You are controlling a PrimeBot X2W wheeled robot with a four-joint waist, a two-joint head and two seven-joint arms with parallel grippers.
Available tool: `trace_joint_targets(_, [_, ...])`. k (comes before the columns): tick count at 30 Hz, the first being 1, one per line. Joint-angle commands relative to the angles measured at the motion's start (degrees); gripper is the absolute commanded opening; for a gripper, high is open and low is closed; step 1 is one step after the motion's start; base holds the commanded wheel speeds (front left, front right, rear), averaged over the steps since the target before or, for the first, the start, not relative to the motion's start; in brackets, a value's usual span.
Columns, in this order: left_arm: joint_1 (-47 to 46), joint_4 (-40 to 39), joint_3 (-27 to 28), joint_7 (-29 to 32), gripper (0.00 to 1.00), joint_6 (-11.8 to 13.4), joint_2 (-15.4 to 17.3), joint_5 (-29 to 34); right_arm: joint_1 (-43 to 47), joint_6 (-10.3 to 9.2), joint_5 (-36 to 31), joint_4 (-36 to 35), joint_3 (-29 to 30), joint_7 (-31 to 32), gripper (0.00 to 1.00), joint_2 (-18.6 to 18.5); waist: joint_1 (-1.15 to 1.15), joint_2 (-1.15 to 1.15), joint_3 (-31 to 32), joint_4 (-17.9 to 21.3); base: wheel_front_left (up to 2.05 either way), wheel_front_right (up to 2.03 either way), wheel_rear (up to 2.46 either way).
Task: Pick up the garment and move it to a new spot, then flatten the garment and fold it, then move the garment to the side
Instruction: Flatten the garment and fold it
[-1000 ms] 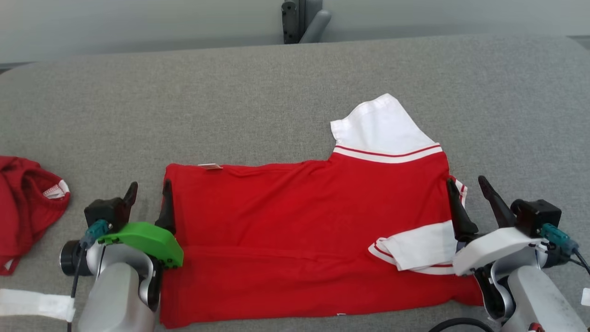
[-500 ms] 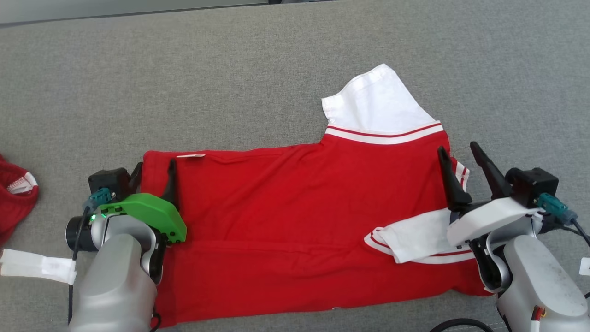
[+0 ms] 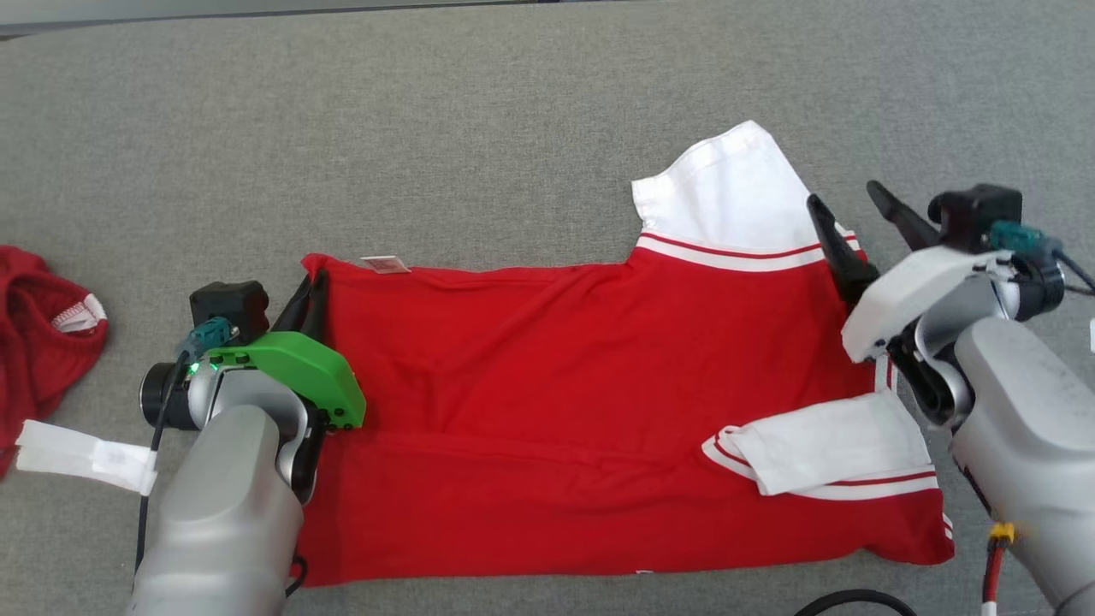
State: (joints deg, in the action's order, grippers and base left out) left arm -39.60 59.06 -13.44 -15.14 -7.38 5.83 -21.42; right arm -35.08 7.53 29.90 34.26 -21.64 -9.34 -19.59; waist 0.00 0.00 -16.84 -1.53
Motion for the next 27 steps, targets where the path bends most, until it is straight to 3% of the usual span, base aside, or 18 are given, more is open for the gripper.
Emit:
trace_joint_targets(1, [-1.39, -0.82, -0.59, 0.01, 0.0, -0.17, -0.13, -0.44, -3.31, -0.08, 1.93, 1.89, -2.03, 3.1, 1.0, -0.81, 0.0, 0.0, -0.97, -1.16, 0.0, 0.0, 0.0])
trace_joint_targets(7, [-2.77, -2.31, -2.5, 0.01, 0.0, -0.18, -1.31, -0.84, -13.51, -0.08, 7.39, 7.76, -6.52, 12.33, 1.0, -2.65, 0.0, 0.0, -3.47, -4.13, 0.0, 0.0, 0.0])
trace_joint_targets(18, [-4.94, -3.98, -6.16, 0.0, 0.0, -0.17, -2.7, -2.52, -23.54, -0.08, 10.9, 18.86, -10.45, 20.13, 0.99, -3.31, 0.0, 0.0, -7.01, -8.17, 0.0, 0.0, 0.0])
trace_joint_targets(20, [-5.02, -3.98, -6.56, 0.0, 0.0, -0.17, -2.77, -2.65, -24.15, -0.08, 11.26, 20.24, -11.25, 21.12, 0.4, -3.23, 0.0, 0.0, -7.21, -8.3, 0.0, 0.0, 0.0])
trace_joint_targets(21, [-5.08, -3.98, -6.73, 0.01, 0.0, -0.17, -2.78, -2.87, -24.35, -0.08, 11.34, 20.57, -11.82, 21.27, 0.16, -3.24, 0.0, 0.0, -7.28, -8.31, 0.0, 0.0, 0.0])
trace_joint_targets(22, [-5.08, -3.98, -6.73, 0.01, 0.0, -0.17, -2.78, -2.87, -24.35, -0.08, 11.34, 20.57, -11.82, 21.27, 0.16, -3.24, 0.0, 0.0, -7.28, -8.31, 0.0, 0.0, 0.0])
trace_joint_targets(23, [-5.14, -3.97, -6.91, 0.01, 0.0, -0.17, -2.79, -3.02, -24.45, -0.08, 11.73, 20.91, -12.2, 21.12, 0.0, -3.23, 0.0, 0.0, -7.35, -8.28, 0.0, 0.0, 0.0])
trace_joint_targets(27, [-5.2, -4.12, -6.86, 0.01, 0.0, -0.16, -2.83, -3.18, -24.94, -0.1, 11.43, 21.92, -13.67, 18.52, 0.0, -4.2, 0.0, 0.0, -7.33, -7.75, 0.0, 0.0, 0.0])
